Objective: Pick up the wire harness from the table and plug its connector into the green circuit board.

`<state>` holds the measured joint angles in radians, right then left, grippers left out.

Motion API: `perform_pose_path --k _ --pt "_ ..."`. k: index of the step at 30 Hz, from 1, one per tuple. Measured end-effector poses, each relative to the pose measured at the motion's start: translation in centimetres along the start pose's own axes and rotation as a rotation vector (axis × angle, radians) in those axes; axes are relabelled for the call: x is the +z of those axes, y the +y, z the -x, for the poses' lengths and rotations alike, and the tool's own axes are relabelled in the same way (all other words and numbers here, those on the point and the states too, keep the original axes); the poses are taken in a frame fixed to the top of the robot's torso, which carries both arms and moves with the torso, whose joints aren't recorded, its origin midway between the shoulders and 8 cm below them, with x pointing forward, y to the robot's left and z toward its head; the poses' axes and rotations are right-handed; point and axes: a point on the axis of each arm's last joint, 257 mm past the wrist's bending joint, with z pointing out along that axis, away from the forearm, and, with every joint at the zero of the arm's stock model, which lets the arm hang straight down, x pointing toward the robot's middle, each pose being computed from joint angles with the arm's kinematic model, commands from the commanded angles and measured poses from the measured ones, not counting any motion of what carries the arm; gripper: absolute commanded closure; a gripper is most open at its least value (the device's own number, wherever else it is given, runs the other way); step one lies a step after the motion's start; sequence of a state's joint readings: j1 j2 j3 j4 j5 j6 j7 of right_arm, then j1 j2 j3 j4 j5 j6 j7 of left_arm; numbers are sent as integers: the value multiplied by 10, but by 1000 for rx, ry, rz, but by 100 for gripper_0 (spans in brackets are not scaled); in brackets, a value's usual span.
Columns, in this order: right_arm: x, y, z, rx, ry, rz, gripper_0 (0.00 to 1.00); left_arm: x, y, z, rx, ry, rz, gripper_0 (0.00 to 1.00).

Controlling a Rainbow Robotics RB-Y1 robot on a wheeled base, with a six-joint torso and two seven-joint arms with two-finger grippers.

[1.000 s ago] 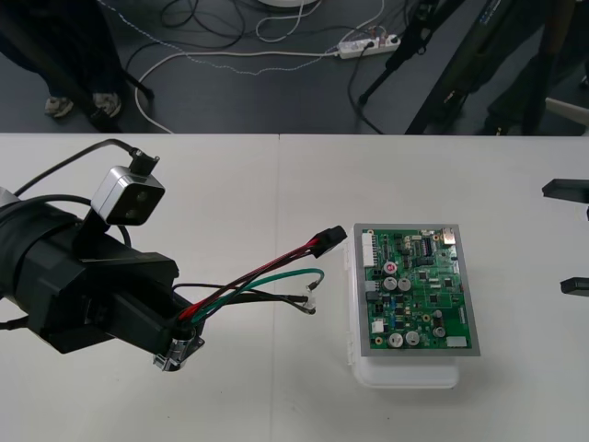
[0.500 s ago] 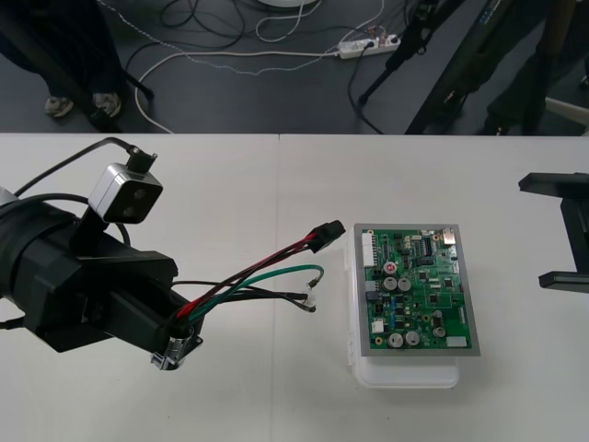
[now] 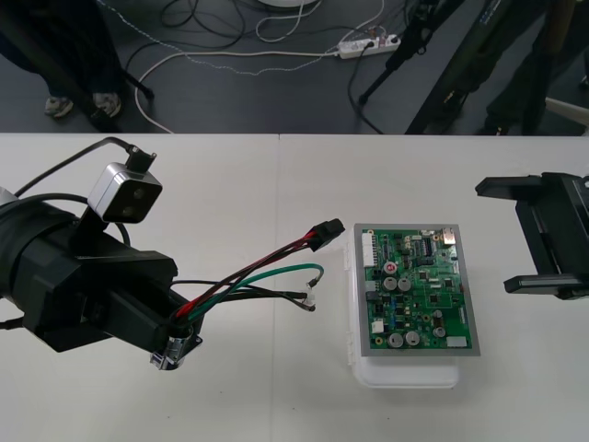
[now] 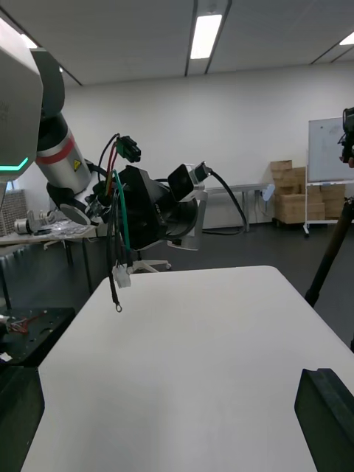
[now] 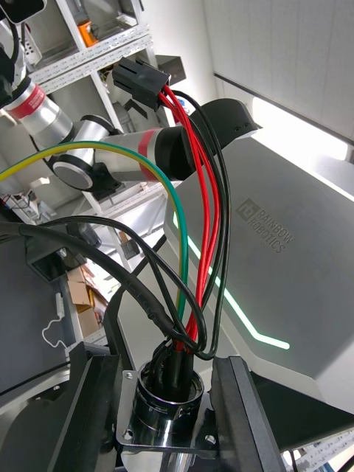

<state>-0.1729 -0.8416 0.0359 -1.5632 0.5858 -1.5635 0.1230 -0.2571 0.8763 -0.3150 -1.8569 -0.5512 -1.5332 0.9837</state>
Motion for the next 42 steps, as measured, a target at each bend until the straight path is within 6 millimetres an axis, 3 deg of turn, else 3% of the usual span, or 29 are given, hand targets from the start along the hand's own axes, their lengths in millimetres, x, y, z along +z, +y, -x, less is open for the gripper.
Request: perform_pose_path --k 16,42 --pt "35 1 8 157 -90 85 0 0 -2 1 -2 -6 -8 100" --pt "91 -1 23 133 -133 74 0 0 -2 1 -2 -8 -10 100"
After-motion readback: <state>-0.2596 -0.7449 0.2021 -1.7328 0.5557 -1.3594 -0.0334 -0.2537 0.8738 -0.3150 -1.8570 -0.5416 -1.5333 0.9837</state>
